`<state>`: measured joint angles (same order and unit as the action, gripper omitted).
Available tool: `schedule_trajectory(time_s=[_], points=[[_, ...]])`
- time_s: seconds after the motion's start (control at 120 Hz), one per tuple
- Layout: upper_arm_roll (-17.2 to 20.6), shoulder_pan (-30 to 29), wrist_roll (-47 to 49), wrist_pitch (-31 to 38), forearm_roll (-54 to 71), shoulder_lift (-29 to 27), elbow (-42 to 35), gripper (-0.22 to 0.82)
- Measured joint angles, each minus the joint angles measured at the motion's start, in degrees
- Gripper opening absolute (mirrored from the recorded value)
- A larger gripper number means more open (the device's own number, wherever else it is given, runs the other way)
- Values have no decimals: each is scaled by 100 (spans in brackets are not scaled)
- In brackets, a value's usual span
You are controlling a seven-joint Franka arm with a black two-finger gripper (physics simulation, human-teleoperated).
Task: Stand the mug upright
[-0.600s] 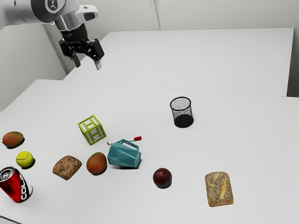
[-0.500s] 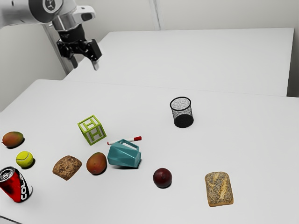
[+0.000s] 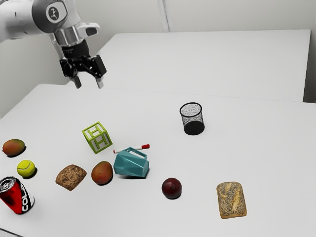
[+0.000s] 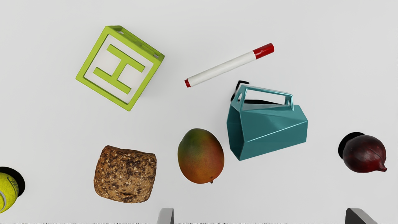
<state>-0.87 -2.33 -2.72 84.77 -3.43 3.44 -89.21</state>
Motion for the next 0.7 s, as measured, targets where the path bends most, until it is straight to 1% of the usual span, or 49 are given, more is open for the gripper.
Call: schedule_trajectory(time_s=[0.142, 0.483, 0.7], points=[[7, -90, -166, 263, -343, -103, -562, 60], [16, -529, -996, 1419, -1613, -517, -2297, 60], [16, -638, -1542, 2055, -2165, -555, -3044, 60]])
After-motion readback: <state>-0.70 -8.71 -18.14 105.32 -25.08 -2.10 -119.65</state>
